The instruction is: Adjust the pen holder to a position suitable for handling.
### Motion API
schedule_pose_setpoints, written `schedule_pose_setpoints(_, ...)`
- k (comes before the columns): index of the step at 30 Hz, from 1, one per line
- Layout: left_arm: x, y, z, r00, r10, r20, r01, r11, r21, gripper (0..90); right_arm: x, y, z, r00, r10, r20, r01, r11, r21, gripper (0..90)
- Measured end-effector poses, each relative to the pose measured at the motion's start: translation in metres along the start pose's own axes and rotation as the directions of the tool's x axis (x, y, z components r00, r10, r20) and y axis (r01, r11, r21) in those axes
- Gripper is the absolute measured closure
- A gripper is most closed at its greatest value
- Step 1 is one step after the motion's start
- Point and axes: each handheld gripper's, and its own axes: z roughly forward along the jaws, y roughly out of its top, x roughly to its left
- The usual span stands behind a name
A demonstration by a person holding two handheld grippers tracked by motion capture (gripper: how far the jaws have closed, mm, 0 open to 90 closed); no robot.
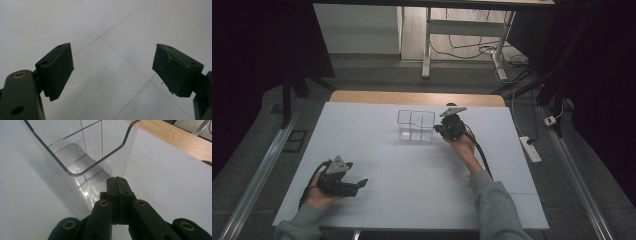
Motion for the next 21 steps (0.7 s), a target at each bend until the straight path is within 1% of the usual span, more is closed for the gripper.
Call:
schedule_pose_setpoints(2,0.0,0.0,0.0,1.0,-0.001,-0.001,0.001,1.0,0.0,16.9,0.0,0.0,-0.002,1.0,0.0,0.001,0.0,1.0,-0.005,89.5)
schedule_pose_setpoints(4,0.0,0.0,-0.001,1.0,-0.002,-0.002,0.002,1.0,-0.001,16.9,0.001,0.001,-0.004,0.9999,-0.003,0.016,0.004,1.0,-0.015,89.5)
schedule_pose_setpoints(7,0.0,0.0,-0.001,1.0,-0.001,-0.002,0.001,1.0,-0.001,16.9,0.001,0.002,-0.01,0.9999,-0.005,0.016,0.005,1.0,-0.024,89.5)
schedule_pose_setpoints(8,0.0,0.0,-0.001,1.0,-0.001,-0.001,0.001,1.0,-0.001,16.9,0.0,0.002,-0.016,0.9998,-0.013,0.018,0.013,1.0,-0.019,89.5)
schedule_pose_setpoints(10,0.0,0.0,0.0,1.0,0.0,-0.001,0.0,1.0,0.0,16.9,0.0,0.001,-0.019,0.9998,-0.009,0.016,0.01,1.0,-0.026,89.5)
schedule_pose_setpoints(14,0.001,0.0,-0.001,1.0,-0.002,-0.003,0.002,1.0,-0.001,16.9,-0.005,-0.006,-0.032,0.9998,-0.011,0.019,0.011,1.0,-0.029,88.9)
schedule_pose_setpoints(15,0.001,0.0,-0.001,1.0,-0.003,-0.002,0.003,1.0,-0.001,16.9,-0.009,-0.011,-0.04,1.0,0.002,0.005,-0.002,0.999,-0.034,83.7)
schedule_pose_setpoints(16,0.001,0.0,-0.001,1.0,-0.002,-0.003,0.002,1.0,-0.001,16.9,-0.009,-0.011,-0.04,1.0,0.002,0.005,-0.002,0.999,-0.034,83.7)
schedule_pose_setpoints(17,0.001,-0.001,0.0,1.0,-0.002,-0.003,0.002,1.0,0.001,16.9,-0.012,-0.016,-0.047,0.9998,0.018,-0.003,-0.018,0.999,-0.035,75.5)
schedule_pose_setpoints(18,0.0,-0.001,0.0,1.0,-0.002,-0.003,0.002,1.0,0.002,16.9,-0.012,-0.016,-0.047,0.9998,0.018,-0.003,-0.018,0.999,-0.035,75.5)
schedule_pose_setpoints(19,0.0,-0.001,0.0,1.0,-0.001,-0.003,0.001,1.0,0.004,16.9,-0.014,-0.019,-0.05,0.9996,0.026,-0.012,-0.026,0.999,-0.038,70.8)
schedule_pose_setpoints(21,0.0,0.0,0.0,1.0,-0.001,-0.003,0.001,1.0,0.003,16.9,-0.017,-0.024,-0.056,0.9992,0.03,-0.025,-0.031,0.999,-0.038,64.2)
